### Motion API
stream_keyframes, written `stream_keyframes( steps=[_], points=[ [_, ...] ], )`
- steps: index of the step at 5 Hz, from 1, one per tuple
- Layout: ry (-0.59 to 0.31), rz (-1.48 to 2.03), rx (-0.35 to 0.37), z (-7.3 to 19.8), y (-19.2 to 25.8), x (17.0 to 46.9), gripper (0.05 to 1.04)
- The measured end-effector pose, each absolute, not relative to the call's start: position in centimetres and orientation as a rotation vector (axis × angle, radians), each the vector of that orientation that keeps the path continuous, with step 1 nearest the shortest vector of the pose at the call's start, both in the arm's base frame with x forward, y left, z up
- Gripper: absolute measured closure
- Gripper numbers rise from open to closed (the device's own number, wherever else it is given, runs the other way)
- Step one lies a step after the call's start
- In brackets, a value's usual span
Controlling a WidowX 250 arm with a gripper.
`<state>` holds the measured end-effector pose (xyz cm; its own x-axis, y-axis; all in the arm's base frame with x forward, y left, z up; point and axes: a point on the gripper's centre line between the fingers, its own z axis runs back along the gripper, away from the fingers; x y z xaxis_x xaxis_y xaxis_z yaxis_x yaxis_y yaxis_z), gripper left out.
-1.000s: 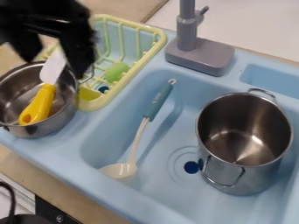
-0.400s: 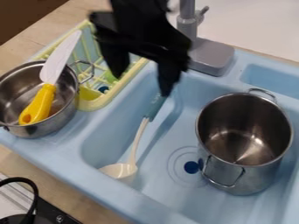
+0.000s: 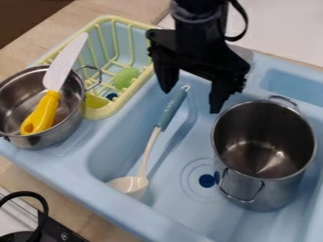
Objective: Put the laddle in the basket
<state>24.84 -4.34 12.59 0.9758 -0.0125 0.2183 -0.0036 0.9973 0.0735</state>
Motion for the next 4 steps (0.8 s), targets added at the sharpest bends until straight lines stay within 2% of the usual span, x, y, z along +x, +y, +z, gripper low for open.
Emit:
stream_keyframes(
  steps=[4],
  points=[
    [-0.182,0.092,0.117,10.1,-3.5,25.1,0.085]
  ],
)
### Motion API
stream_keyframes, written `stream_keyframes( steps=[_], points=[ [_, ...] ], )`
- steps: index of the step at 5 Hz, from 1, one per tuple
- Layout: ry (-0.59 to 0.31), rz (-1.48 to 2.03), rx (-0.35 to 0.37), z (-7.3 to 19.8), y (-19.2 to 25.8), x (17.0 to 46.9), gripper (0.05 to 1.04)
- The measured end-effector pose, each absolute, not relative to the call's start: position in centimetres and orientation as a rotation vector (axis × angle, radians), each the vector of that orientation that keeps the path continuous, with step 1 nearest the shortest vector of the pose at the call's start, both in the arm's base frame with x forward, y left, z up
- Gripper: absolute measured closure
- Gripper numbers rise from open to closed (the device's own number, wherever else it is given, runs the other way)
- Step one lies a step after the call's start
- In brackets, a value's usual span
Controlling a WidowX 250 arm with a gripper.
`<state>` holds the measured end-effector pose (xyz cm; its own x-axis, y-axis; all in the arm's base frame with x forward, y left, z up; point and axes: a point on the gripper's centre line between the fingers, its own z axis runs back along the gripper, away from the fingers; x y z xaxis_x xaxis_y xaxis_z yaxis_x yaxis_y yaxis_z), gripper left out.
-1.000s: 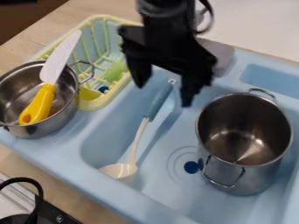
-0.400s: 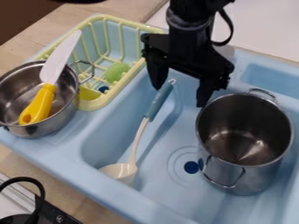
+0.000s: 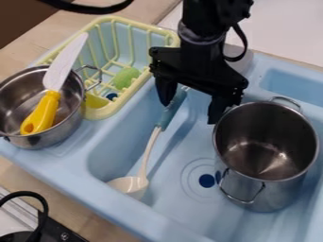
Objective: Put the laddle in the basket
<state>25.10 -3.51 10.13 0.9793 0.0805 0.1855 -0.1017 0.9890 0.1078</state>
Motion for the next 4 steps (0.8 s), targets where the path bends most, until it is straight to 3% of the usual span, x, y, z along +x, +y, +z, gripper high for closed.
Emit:
stream_keyframes(
  steps=[4],
  points=[
    [-0.176,0.132,0.113,10.66,-1.84,24.67,0.085]
  ],
)
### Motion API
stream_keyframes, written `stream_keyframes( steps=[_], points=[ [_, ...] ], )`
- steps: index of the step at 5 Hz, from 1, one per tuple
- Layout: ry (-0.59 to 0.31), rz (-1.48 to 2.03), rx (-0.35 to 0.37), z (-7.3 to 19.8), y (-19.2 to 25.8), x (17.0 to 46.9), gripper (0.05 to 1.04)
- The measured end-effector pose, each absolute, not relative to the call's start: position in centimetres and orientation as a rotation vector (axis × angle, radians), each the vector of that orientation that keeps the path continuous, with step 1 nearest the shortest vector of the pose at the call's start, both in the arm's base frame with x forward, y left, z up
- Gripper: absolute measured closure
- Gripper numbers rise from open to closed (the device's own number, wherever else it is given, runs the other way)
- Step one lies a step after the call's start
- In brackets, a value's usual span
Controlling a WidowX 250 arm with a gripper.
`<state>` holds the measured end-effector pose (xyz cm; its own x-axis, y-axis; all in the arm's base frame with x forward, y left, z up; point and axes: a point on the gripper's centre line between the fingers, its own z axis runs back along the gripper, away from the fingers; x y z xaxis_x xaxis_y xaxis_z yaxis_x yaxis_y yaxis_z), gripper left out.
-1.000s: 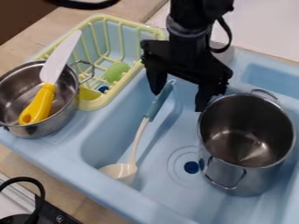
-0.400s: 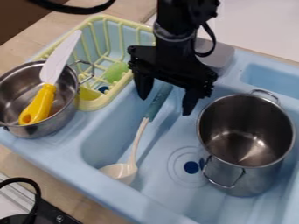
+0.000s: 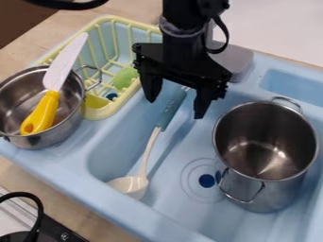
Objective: Put the laddle in the basket
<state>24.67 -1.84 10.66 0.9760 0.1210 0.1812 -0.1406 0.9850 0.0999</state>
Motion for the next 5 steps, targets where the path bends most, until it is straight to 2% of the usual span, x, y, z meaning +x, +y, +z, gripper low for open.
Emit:
stream_keyframes(
  steps=[4,5],
  points=[
    [-0.153,0.134,0.099,8.9,-1.7,25.7,0.085],
    [-0.167,0.12,0.07,8.7,-2.2,26.1,0.085]
  ],
)
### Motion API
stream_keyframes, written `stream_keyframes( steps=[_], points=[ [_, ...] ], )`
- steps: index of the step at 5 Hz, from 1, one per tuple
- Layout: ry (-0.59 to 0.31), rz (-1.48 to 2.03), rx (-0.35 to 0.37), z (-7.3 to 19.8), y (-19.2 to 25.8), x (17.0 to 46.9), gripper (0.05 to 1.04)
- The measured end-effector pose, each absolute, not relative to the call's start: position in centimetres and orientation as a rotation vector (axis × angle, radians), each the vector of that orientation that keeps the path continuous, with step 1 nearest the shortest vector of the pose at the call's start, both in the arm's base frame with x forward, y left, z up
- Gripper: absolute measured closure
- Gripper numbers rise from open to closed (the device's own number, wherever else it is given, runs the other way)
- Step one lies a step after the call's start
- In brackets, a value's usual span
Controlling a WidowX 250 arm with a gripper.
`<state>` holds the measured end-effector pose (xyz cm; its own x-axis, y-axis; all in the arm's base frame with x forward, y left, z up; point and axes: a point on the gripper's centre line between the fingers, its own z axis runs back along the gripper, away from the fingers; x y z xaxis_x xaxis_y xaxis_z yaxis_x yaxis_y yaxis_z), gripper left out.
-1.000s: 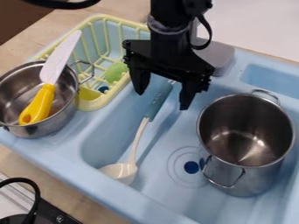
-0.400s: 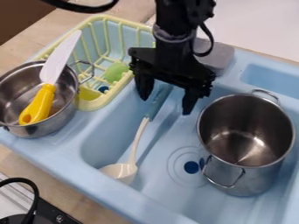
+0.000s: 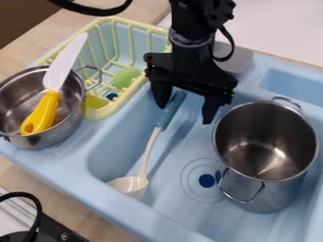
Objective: Put the laddle in the basket
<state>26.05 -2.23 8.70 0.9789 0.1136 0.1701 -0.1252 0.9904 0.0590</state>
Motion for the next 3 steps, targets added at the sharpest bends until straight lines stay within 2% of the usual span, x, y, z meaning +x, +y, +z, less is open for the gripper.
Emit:
stream_keyframes(
  steps=[1,2,3],
  points=[
    [-0.146,0.123,0.056,7.89,-2.11,26.22,0.115],
    [-0.129,0.146,0.07,7.43,-1.92,26.11,0.286],
    [-0.121,0.158,0.067,7.14,-1.65,26.19,0.191]
  ],
)
